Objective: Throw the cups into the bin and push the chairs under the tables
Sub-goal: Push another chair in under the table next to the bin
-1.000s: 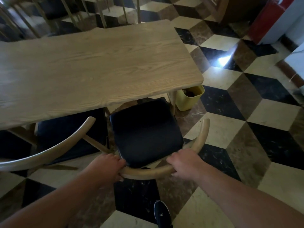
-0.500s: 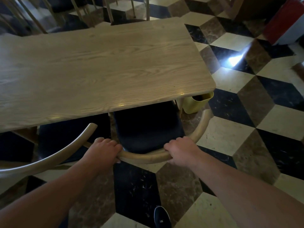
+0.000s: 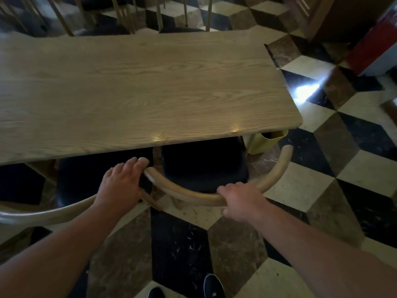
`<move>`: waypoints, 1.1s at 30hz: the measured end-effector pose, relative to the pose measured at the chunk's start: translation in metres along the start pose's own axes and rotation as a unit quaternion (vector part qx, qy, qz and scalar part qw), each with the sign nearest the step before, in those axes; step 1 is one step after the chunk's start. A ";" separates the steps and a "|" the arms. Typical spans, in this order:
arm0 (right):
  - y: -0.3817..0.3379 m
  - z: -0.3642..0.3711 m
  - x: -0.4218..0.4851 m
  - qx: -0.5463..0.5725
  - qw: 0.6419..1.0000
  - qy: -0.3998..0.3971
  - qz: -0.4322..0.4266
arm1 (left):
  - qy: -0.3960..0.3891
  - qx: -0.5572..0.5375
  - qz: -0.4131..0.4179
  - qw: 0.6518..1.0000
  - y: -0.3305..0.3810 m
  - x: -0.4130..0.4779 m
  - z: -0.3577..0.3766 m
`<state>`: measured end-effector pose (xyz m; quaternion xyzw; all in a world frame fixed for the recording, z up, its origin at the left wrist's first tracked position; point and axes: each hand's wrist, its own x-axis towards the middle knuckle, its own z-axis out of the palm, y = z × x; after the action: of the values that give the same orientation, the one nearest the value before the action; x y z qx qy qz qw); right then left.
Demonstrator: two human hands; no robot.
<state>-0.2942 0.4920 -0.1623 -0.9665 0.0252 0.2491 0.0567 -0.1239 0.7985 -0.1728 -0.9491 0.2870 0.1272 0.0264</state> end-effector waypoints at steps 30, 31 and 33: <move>-0.057 -0.116 -0.077 0.071 0.980 0.157 0.097 | -0.034 0.043 0.169 0.984 0.012 -0.009 -0.178; -0.049 -0.133 -0.094 0.069 0.976 0.176 0.112 | -0.020 0.035 0.183 0.982 0.030 -0.009 -0.199; -0.032 -0.164 -0.128 0.065 0.966 0.208 0.138 | -0.001 0.032 0.213 0.977 0.068 -0.011 -0.236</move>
<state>-0.3251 0.5061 0.0457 -0.9785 0.1856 0.0461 0.0777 -0.1167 0.7182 0.0598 -0.8647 0.4863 0.1220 0.0293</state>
